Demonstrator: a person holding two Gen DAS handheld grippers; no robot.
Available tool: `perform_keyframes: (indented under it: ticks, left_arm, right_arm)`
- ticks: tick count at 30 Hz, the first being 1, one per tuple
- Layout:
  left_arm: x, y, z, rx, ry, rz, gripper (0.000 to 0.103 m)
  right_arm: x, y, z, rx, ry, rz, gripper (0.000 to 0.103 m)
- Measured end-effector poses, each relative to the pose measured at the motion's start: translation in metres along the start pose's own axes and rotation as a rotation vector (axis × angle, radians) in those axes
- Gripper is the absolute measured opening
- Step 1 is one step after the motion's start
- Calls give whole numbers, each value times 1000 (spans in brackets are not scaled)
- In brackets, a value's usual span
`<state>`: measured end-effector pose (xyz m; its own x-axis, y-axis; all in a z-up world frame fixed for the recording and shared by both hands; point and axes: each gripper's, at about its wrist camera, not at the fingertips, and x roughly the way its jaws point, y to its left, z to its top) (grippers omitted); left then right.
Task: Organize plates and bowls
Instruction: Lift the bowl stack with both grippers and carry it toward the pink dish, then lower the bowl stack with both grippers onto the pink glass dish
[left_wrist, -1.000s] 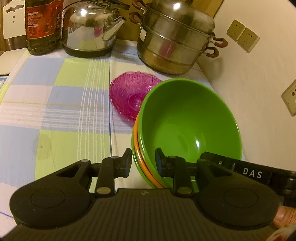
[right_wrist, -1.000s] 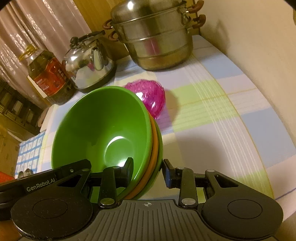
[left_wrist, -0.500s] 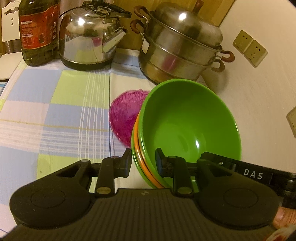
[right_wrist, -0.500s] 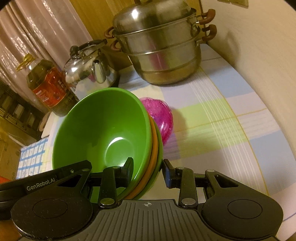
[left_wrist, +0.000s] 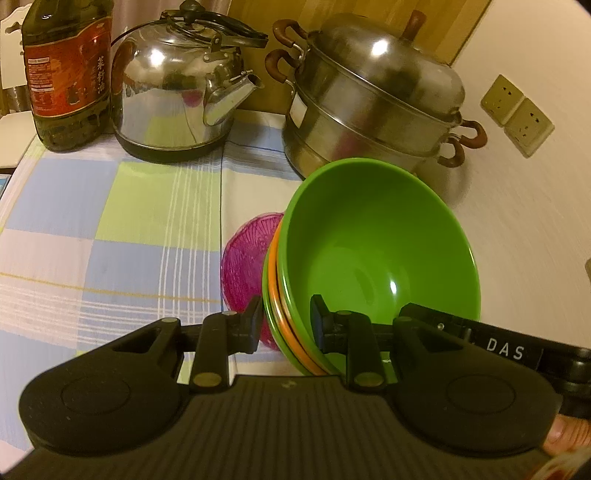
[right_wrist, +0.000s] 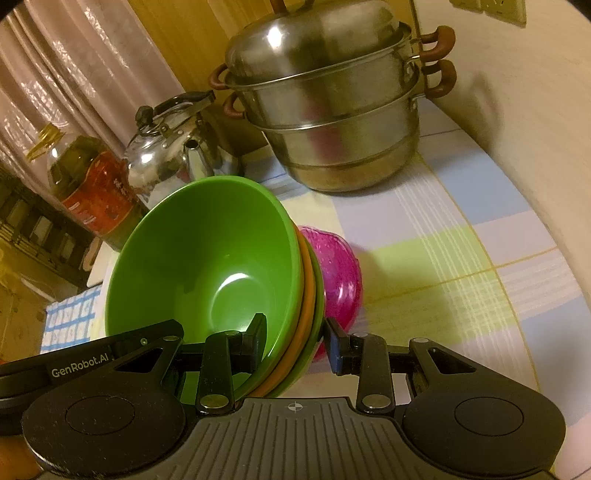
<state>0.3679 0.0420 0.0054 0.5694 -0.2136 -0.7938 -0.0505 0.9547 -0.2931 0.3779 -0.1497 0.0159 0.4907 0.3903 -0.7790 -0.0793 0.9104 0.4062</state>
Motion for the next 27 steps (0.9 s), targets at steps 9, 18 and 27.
perform_keyframes:
  ticks: [9, 18, 27]
  left_arm:
    - [27, 1, 21, -1, 17, 12, 24]
    - [54, 8, 31, -12, 36, 25, 24]
    - [73, 17, 34, -18, 54, 45, 24]
  right_arm:
    - [26, -6, 21, 16, 8, 2, 34]
    - [55, -16, 35, 32, 32, 2, 33]
    - [78, -20, 34, 40, 52, 10, 33]
